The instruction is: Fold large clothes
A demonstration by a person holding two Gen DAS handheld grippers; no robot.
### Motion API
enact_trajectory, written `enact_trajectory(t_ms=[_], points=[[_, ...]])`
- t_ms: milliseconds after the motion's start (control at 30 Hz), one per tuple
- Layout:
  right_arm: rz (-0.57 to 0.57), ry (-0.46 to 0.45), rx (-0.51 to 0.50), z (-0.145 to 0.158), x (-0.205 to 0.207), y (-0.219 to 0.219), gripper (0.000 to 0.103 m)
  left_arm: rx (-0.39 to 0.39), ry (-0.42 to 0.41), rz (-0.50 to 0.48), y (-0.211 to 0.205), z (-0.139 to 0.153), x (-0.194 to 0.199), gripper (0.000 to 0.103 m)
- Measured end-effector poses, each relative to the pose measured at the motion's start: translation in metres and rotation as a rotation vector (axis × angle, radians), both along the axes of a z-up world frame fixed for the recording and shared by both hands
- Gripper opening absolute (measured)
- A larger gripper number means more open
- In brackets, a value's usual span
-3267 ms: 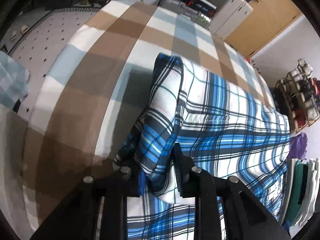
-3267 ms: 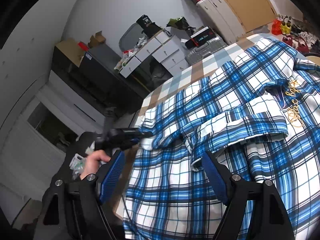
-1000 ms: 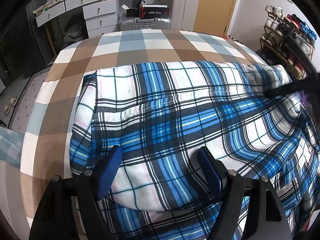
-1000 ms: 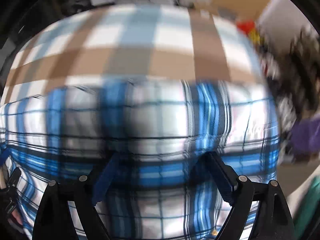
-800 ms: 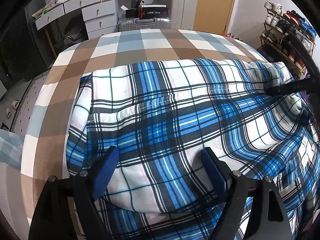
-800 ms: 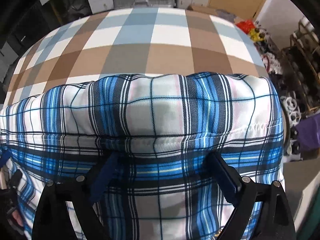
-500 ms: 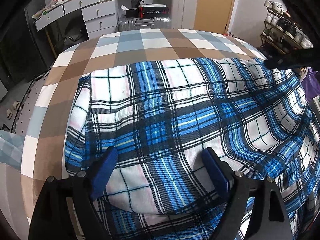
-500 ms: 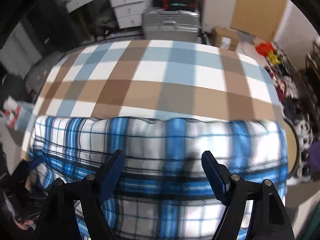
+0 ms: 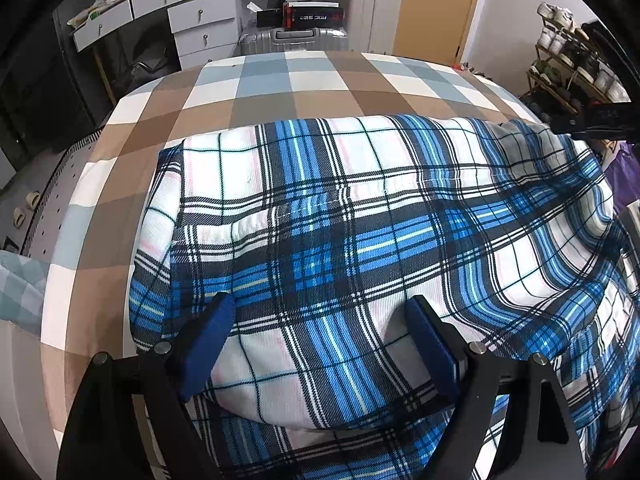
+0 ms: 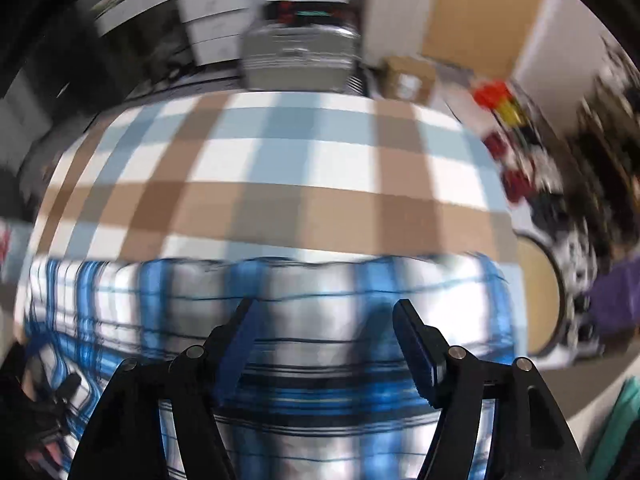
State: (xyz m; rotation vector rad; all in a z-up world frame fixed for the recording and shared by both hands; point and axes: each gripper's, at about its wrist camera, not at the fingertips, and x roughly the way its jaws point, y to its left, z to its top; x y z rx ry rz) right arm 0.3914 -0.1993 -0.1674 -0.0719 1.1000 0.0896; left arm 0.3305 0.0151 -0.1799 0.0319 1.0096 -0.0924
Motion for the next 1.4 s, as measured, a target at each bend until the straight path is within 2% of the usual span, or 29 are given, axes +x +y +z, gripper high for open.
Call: enact_trajectory(t_ms=[33, 100, 133, 167, 300, 367, 467, 500, 600, 733, 767, 833, 933, 1033, 1067, 1100, 1167, 1233, 1267, 1300, 1400], points=[[-0.017, 0.016, -0.013, -0.008, 0.000, -0.010, 0.067, 0.010, -0.003, 0.000, -0.001, 0.000, 0.000, 0.084], [-0.033, 0.072, -0.039, -0.034, -0.001, -0.025, 0.049, 0.017, -0.005, 0.000, -0.002, -0.001, -0.001, 0.084], [-0.026, 0.120, -0.030, -0.053, -0.004, -0.032, 0.048, 0.016, -0.005, 0.000, -0.002, -0.001, 0.000, 0.084], [-0.027, 0.053, 0.009, -0.048, -0.009, -0.040, 0.048, 0.015, -0.004, 0.000, -0.002, -0.002, 0.000, 0.085], [-0.009, 0.060, 0.058, -0.048, -0.014, -0.049, 0.047, 0.017, -0.009, 0.001, -0.003, -0.002, 0.000, 0.085], [-0.014, -0.016, 0.054, -0.027, -0.023, -0.059, 0.045, 0.018, -0.010, 0.002, -0.003, -0.002, 0.000, 0.085], [-0.040, -0.085, 0.124, -0.003, -0.028, -0.071, 0.048, 0.018, -0.010, 0.003, -0.003, -0.003, 0.000, 0.085], [-0.044, -0.080, 0.128, -0.001, -0.024, -0.074, 0.048, 0.019, -0.010, 0.004, -0.003, -0.002, 0.000, 0.085], [0.005, 0.008, 0.127, -0.013, -0.026, -0.069, 0.048, 0.019, -0.008, 0.004, -0.003, -0.003, 0.000, 0.086], [0.104, 0.053, -0.013, -0.051, -0.051, -0.039, 0.047, 0.019, -0.007, 0.000, -0.003, -0.002, 0.000, 0.086], [0.102, -0.009, -0.002, -0.056, -0.060, -0.041, 0.047, 0.020, -0.005, 0.001, -0.003, -0.002, 0.000, 0.086], [0.082, -0.017, 0.030, -0.059, -0.065, -0.050, 0.050, 0.021, -0.005, 0.001, -0.003, -0.003, 0.000, 0.087], [0.059, 0.021, 0.067, -0.056, -0.063, -0.056, 0.050, 0.022, -0.008, 0.001, -0.004, -0.003, 0.000, 0.087], [0.096, -0.043, 0.103, -0.039, -0.074, -0.049, 0.050, 0.022, -0.006, -0.002, -0.004, -0.003, 0.000, 0.087], [0.107, -0.043, 0.103, -0.038, -0.076, -0.046, 0.057, 0.023, -0.006, -0.001, -0.004, -0.003, 0.000, 0.087], [0.120, -0.026, 0.082, -0.044, -0.076, -0.041, 0.069, 0.024, -0.005, 0.000, -0.004, -0.003, 0.000, 0.087], [0.152, 0.067, -0.014, -0.068, -0.075, -0.027, 0.072, 0.023, -0.005, 0.000, -0.003, -0.003, 0.000, 0.087], [0.154, 0.041, -0.024, -0.062, -0.074, -0.029, 0.073, 0.026, -0.006, -0.004, -0.003, -0.003, 0.000, 0.087], [0.156, 0.063, -0.030, -0.058, -0.066, -0.029, 0.071, 0.029, -0.008, -0.008, -0.003, -0.003, 0.000, 0.087], [0.152, 0.046, -0.018, -0.051, -0.063, -0.032, 0.067, 0.028, -0.008, -0.010, -0.002, -0.003, -0.001, 0.087], [0.087, -0.093, 0.040, -0.017, -0.044, -0.043, 0.069, 0.029, -0.007, -0.009, -0.003, -0.003, -0.001, 0.087]])
